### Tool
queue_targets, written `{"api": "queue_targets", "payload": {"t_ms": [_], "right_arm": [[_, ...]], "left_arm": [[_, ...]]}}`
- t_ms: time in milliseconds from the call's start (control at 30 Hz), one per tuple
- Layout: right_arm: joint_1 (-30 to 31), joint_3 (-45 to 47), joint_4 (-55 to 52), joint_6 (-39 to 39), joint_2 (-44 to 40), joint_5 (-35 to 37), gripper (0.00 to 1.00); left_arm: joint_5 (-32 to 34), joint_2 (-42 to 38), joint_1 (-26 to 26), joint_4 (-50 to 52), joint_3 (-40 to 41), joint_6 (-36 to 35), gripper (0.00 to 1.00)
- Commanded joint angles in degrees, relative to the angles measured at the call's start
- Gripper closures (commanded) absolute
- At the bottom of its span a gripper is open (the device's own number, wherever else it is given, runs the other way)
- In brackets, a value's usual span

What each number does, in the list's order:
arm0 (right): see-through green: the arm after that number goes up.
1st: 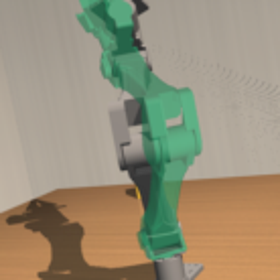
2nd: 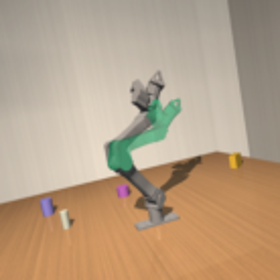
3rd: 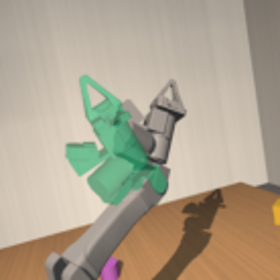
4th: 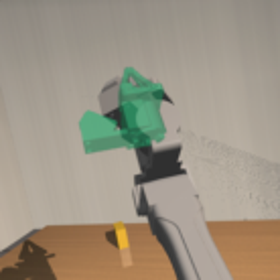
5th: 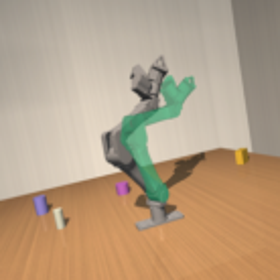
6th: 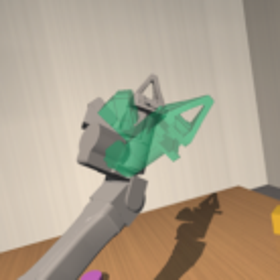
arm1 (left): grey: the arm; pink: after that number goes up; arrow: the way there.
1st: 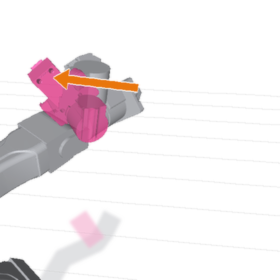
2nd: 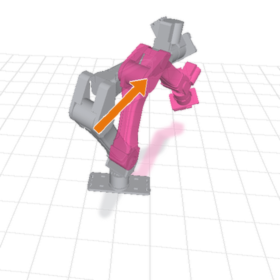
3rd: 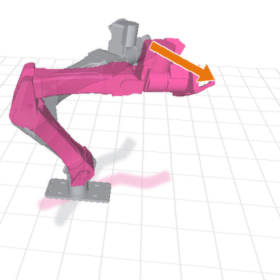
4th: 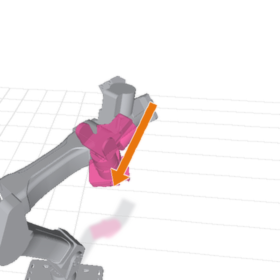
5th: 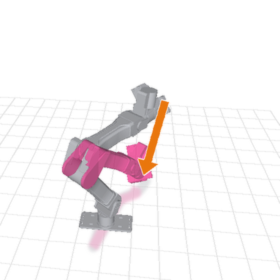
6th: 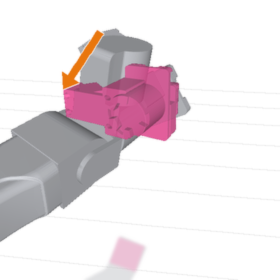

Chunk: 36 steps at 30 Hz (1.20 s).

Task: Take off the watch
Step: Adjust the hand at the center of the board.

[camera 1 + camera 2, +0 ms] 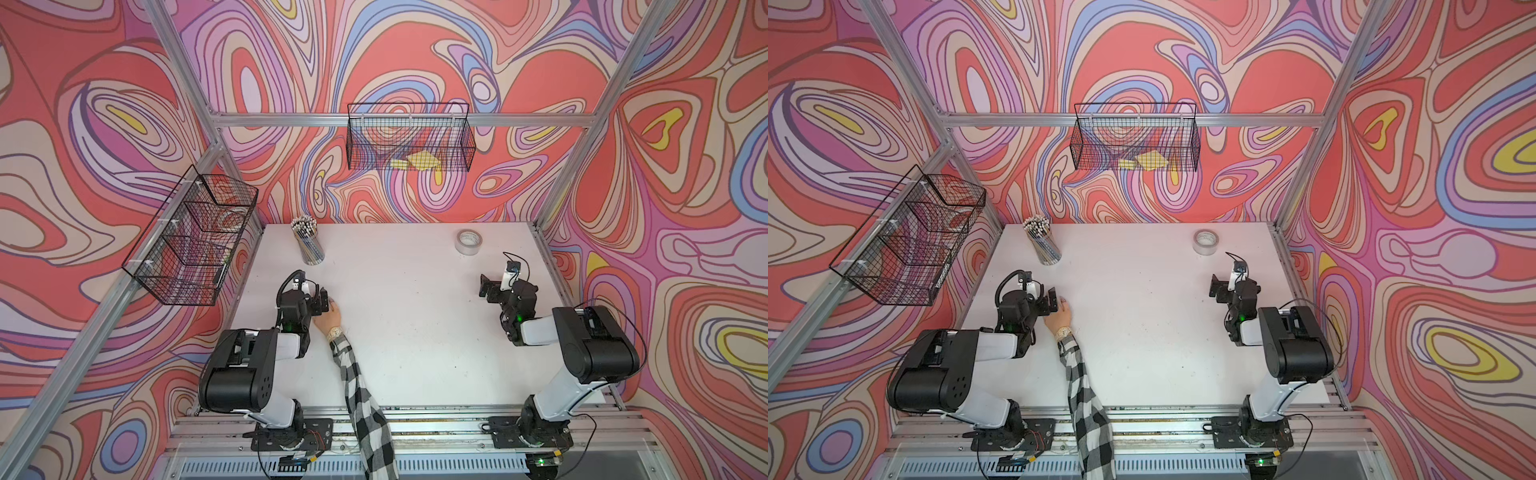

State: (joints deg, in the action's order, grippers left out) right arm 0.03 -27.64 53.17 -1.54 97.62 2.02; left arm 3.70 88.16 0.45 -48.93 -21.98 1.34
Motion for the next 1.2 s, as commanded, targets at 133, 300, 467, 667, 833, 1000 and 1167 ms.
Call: {"api": "queue_targets", "payload": {"t_ms": [133,300,467,667,833,1000,1167], "right_arm": [[-0.3,0.5,0.7,0.3,-0.2,-0.1,0.02],[-0.3,0.5,0.7,0.4,-0.2,-0.2,0.02],[-0.3,0.5,0.7,0.4,-0.2,-0.2,0.02],[-0.4,0.5,0.7,0.4,-0.2,-0.2,0.02],[-0.3,0.5,0.7,0.3,-0.2,-0.3,0.02],[-0.3,0.5,0.7,0.3,-0.2,-0.3,0.02],[-0.3,0.1,0.1,0.1,-0.1,-0.6,0.02]], "left_arm": [[0.6,-0.1,0.2,-1.8,0.5,0.3,0.01],[0.6,-0.1,0.2,-1.8,0.5,0.3,0.00],[0.6,-0.1,0.2,-1.8,0.5,0.3,0.01],[0.5,-0.1,0.2,-1.7,0.5,0.3,0.01],[0.7,-0.2,-0.4,-1.8,0.5,1.1,0.01],[-0.4,-0.1,-0.3,-2.0,0.6,0.7,0.01],[-0.7,0.0,-0.3,-1.3,0.1,0.5,0.01]]}}
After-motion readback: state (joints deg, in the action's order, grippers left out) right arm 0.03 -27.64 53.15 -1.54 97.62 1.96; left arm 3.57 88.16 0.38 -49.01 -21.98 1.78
